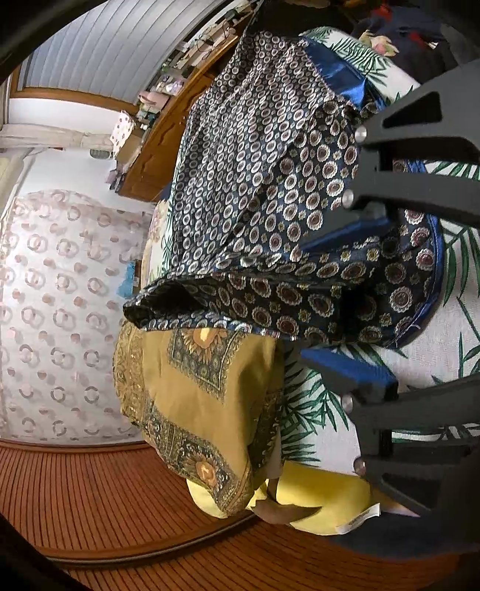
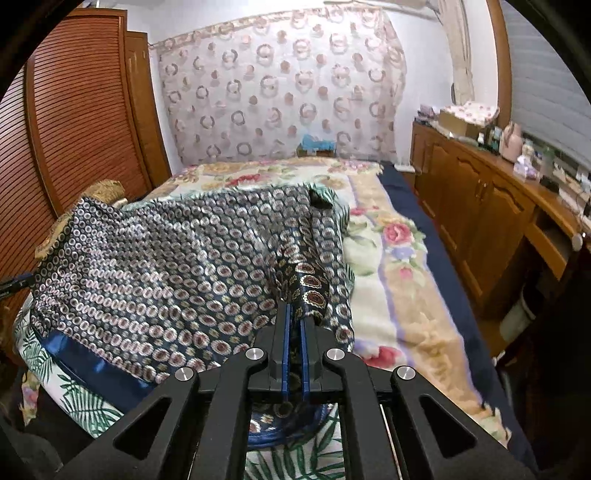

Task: Fold small clothes

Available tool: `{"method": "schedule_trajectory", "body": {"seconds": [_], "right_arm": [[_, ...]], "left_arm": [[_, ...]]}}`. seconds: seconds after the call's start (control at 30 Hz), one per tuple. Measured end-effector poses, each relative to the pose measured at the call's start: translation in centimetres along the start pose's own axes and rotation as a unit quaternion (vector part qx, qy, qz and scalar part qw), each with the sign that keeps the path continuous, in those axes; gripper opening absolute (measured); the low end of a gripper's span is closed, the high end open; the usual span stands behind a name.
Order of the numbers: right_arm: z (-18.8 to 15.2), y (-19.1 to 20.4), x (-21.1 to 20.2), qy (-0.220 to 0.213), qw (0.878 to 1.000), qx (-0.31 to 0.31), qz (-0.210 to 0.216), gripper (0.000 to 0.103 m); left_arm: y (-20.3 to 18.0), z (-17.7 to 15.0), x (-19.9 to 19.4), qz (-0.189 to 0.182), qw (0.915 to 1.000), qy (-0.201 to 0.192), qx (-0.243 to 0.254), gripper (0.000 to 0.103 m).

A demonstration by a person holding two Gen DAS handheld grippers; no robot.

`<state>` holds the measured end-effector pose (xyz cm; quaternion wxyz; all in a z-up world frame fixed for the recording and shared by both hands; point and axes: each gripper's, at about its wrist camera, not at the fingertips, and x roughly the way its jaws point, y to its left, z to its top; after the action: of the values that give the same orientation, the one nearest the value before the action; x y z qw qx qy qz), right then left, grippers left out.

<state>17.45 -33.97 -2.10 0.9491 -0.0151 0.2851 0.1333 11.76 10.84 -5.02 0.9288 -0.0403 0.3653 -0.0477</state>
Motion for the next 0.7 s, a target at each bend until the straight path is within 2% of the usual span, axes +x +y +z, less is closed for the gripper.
{"method": "schedule_trajectory", "body": {"seconds": [0.03,0.1,0.17,0.37,0.47,0.57,0.6,0.7], "right_arm": [[-0.1,0.3,-0.1,-0.003,1.0,-0.002,0.0,0.012],[-0.1,1.0,-0.1,-0.005,1.0,-0.005,0.007,0.034],[-0.4,1.5,-0.3,-0.01,1.0,-0.009,0.011,0.05],[-0.9,3.3,-0.3,-0.012,0.999,-0.023,0.026,0.051],[-1.4,4.0,-0.1,-0.004,0.999,-0.03,0.039,0.051],[-1.8,4.6,0.7,0.007,0.998,-0.038,0.051,0.051],[-1.9,4.8,1.1,0.012,0.998,-0.041,0.055,0.051],[-2.1,5.2,2.6,0.027,0.997,-0.048,0.061,0.054]], "left_arm": [[0.1,0.0,0.1,0.002,1.0,0.001,0.0,0.062],[0.3,-0.1,0.7,0.003,1.0,0.006,-0.002,0.063],[0.8,-0.2,1.6,0.01,0.9997,0.019,-0.009,0.063],[2.1,-0.5,3.4,-0.005,0.9979,0.045,-0.045,0.063],[2.7,-0.6,3.7,-0.018,0.9966,0.048,-0.064,0.063],[2.6,-0.7,3.7,-0.019,0.9968,0.045,-0.063,0.063],[2.5,-0.7,3.7,-0.021,0.9969,0.045,-0.061,0.062],[2.3,-0.6,3.9,-0.023,0.9974,0.046,-0.05,0.045]]}}
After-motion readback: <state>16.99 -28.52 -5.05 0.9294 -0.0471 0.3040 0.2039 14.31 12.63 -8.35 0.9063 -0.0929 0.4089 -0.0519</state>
